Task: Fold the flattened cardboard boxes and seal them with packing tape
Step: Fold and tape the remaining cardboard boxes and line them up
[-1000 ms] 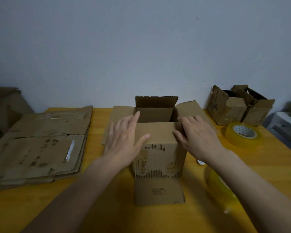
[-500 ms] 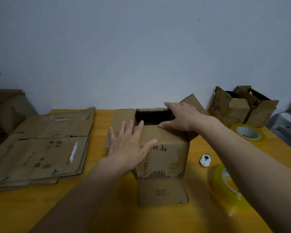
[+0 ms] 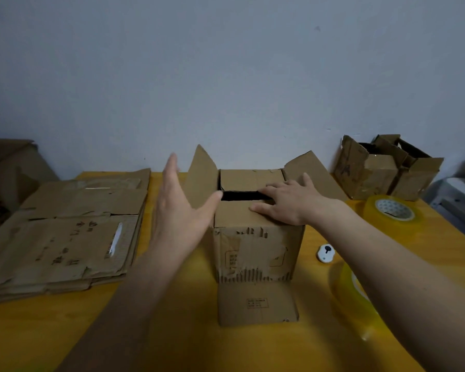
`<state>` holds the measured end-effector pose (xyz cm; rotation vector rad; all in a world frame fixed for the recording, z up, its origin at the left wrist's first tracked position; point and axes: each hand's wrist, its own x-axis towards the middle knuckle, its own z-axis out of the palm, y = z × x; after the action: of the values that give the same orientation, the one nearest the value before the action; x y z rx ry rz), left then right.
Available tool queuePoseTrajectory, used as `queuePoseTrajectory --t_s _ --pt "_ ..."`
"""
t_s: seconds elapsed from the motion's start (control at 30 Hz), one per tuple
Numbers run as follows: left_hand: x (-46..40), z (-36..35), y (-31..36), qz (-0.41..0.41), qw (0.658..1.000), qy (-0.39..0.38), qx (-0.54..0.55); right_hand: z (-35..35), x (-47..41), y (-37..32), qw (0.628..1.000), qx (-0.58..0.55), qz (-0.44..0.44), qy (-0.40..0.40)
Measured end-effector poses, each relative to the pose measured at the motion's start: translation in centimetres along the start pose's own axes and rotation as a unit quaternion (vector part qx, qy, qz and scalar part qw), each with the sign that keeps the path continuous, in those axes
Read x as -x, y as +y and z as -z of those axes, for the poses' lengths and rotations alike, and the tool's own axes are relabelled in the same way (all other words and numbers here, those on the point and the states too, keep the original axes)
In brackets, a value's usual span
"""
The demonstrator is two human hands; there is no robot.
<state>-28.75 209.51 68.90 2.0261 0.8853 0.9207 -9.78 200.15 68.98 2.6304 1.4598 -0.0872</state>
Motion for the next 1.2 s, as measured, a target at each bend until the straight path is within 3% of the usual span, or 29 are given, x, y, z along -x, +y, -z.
queuePoseTrajectory --t_s 0.03,0.07,0.17,0.23,0.37,0.43,0.47,0.53,0.57,0.6,0.73,0.8,0.9,1.03,1.1,1.2 --pt "0.3 -0.3 0.4 -0.022 0.997 -0.024 0.075 0.0 0.1 -0.1 1.000 0.000 0.000 0.002" --pt "0.6 -0.8 0.5 -0.051 0.993 -0.066 0.084 -0.1 0.1 -0.2 1.000 -0.002 0.000 0.007" --pt "1.3 -2.7 0.3 -0.103 0.972 -0.199 -0.065 0.0 0.6 -0.5 1.000 -0.009 0.000 0.028" --pt "1.2 -3.8 -0.4 -0.121 0.943 -0.247 -0.185 0.3 1.4 -0.5 0.998 0.004 -0.010 0.058" --pt "1.2 -4.8 -1.4 -0.155 0.910 -0.243 -0.298 1.6 3.6 0.9 0.971 0.052 -0.089 0.216" --pt "1.2 -5.0 -1.4 -0.156 0.910 -0.229 -0.309 2.0 4.5 2.1 0.947 -0.033 -0.136 0.288" --pt "1.3 -5.1 -1.4 -0.157 0.910 -0.222 -0.314 2.1 4.8 2.6 0.933 -0.134 -0.145 0.302" --pt "1.2 -5.4 -1.3 -0.155 0.912 -0.209 -0.318 2.1 5.4 2.4 0.868 -0.400 -0.110 0.273" --pt "1.2 -5.5 -1.4 -0.153 0.914 -0.203 -0.315 1.9 5.5 1.9 0.838 -0.480 -0.075 0.248" --pt "1.2 -5.6 -1.4 -0.151 0.917 -0.198 -0.311 1.5 5.6 1.2 0.831 -0.506 -0.045 0.226" --pt "1.1 -5.7 -1.6 -0.137 0.927 -0.192 -0.292 -1.2 4.5 -0.6 0.877 -0.459 0.015 0.142" --pt "1.1 -5.5 -1.7 -0.113 0.932 -0.198 -0.283 -2.6 3.7 -0.8 0.912 -0.393 -0.008 0.119" --pt "1.3 -5.1 -1.5 -0.066 0.940 -0.208 -0.263 -3.4 3.5 -1.1 0.908 -0.379 -0.077 0.161" --pt "2.5 -4.4 -0.4 -0.060 0.935 -0.209 -0.282 -3.4 3.7 -1.1 0.906 -0.376 -0.078 0.180" --pt "3.8 -3.9 0.6 -0.082 0.925 -0.238 -0.285 -2.9 3.4 0.0 0.873 -0.438 -0.083 0.198" --pt "6.2 -3.1 2.0 -0.169 0.887 -0.300 -0.308 -2.4 3.0 1.6 0.793 -0.569 -0.084 0.200"
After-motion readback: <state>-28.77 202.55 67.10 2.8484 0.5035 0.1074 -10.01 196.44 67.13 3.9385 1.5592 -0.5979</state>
